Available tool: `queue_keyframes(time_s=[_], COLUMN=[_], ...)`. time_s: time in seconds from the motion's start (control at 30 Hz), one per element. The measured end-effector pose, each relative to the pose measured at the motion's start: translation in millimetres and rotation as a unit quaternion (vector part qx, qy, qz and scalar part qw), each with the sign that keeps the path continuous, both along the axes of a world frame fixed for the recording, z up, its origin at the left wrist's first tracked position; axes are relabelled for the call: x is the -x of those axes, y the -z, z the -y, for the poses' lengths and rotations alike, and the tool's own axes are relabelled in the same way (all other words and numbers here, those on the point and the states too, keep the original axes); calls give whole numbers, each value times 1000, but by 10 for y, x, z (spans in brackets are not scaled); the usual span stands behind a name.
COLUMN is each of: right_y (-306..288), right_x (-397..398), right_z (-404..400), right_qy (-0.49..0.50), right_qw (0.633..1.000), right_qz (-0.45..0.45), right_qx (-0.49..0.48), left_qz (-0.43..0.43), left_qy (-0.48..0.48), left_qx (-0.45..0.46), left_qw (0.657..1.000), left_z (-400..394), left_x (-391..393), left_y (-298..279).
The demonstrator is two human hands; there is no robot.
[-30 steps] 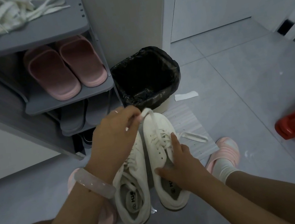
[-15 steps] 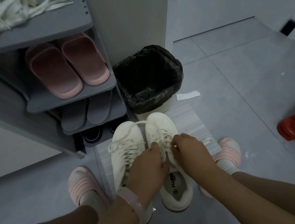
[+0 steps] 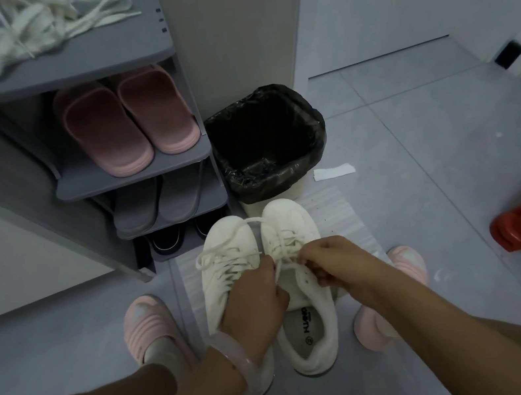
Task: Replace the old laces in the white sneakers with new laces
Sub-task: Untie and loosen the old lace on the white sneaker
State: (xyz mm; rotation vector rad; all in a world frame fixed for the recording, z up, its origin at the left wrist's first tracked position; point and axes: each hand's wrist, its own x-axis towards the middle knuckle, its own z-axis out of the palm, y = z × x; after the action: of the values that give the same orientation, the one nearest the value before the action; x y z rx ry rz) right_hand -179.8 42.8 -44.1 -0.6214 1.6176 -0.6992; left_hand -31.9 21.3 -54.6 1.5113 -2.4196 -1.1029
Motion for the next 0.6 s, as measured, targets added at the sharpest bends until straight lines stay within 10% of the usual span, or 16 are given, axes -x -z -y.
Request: queue_keyframes(time_s=[0.13, 0.3, 0.6], right_y=[-46, -35, -95], right_x=[95, 236, 259], right_z=[3, -35, -110], right_qy=[-99, -161, -260], right_qw=[986, 825, 825], right_qz=[-131, -536, -430], right_qx=[-22, 75, 257], left_qz=[16, 22, 52], left_qy=[-17, 0, 6], left_qx=[10, 9, -7], left_qw=[1000, 1000, 999], left_z=[21, -7, -44], left_x=[36, 60, 31], left_y=[-14, -59, -29])
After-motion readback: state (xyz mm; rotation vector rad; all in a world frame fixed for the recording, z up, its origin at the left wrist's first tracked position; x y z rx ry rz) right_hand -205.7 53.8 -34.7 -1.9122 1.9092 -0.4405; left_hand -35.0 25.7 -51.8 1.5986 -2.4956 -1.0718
